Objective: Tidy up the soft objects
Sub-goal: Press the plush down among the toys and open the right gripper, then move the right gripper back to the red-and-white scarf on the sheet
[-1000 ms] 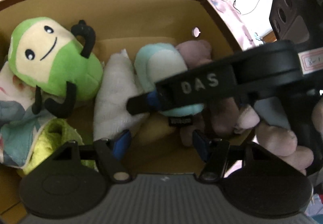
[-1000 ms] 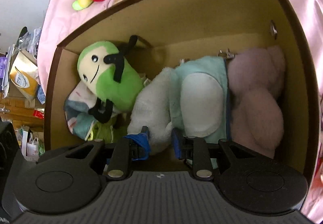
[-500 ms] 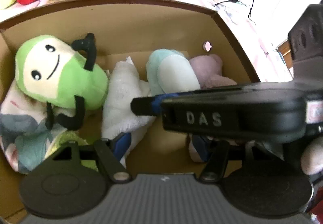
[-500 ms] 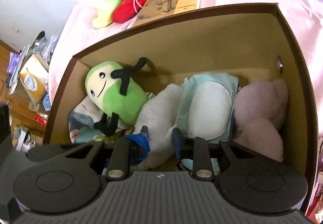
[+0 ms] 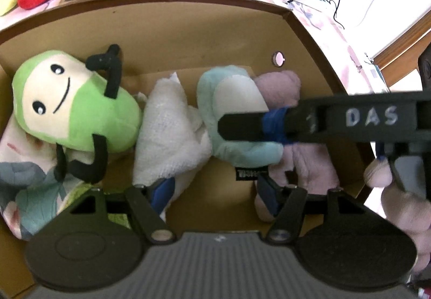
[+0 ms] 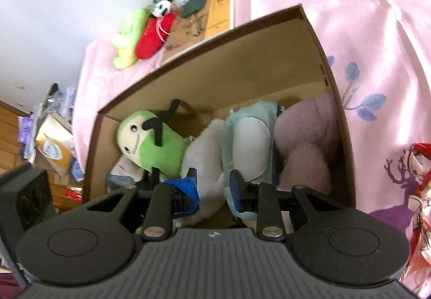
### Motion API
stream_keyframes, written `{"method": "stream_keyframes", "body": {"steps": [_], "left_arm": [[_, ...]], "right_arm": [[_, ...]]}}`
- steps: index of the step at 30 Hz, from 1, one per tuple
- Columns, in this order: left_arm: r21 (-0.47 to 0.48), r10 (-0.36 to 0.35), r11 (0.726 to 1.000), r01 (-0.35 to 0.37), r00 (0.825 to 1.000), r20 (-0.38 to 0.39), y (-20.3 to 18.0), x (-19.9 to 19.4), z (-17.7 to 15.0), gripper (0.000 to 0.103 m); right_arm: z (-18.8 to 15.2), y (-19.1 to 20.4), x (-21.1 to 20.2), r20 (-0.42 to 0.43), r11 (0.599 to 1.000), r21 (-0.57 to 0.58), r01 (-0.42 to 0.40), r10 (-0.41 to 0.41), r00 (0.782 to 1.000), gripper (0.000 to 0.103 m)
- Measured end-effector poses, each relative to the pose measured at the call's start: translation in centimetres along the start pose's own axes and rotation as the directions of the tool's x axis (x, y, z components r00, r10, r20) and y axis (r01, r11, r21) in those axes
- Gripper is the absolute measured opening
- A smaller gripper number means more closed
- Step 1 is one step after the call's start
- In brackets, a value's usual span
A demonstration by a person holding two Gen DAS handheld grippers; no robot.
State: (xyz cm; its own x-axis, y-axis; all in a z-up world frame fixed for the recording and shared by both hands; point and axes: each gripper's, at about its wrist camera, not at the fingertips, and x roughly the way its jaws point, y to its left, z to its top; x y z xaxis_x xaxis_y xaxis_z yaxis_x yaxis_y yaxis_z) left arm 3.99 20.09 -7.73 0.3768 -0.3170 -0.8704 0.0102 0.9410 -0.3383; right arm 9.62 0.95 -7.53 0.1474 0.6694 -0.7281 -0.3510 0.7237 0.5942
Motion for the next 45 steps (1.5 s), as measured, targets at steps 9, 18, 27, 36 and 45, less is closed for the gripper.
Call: {"method": "stream_keyframes", "body": {"steps": [9,18,27,36,45], "left_arm": [[-0.015,0.017,1.0,-0.016,0.999,0.05,-0.5,-1.2,-0.5,0.064],[0.0,0.132,0.991,-0.134,0.975,0.178,-1.9,-5.6,-1.9,0.064],[0.006,0.128,0.991,-0.134,0.959,0.254,-5.9,-8.1,-4.1,0.064],[0.113,-0.016,0.994,-0.012,0.97,0.244,-13.1,-6.0,-5.9,0.064],[0.191,-0.084,0.98,0.045,0.976,0.2,-19.3,0.3,-7.1,0.064]], "right_arm": [[-0.8,-0.4,-1.7,0.033,0.999,0.041,-0.006,0.005,0.999,0.009],[-2.3,-0.7,-5.1,0.116,0.999,-0.026,-0.041,0.043,0.992,0.01],[-3.1,-3.6,-10.0,0.211,0.997,-0.047,-0.066,0.074,0.975,0.01],[-4.1,-9.6,-14.4,0.274,1.0,-0.002,-0.004,0.005,0.962,0.01],[-6.1,-14.7,-14.0,0.238,0.999,0.0,0.051,-0.05,0.97,0.01]]}}
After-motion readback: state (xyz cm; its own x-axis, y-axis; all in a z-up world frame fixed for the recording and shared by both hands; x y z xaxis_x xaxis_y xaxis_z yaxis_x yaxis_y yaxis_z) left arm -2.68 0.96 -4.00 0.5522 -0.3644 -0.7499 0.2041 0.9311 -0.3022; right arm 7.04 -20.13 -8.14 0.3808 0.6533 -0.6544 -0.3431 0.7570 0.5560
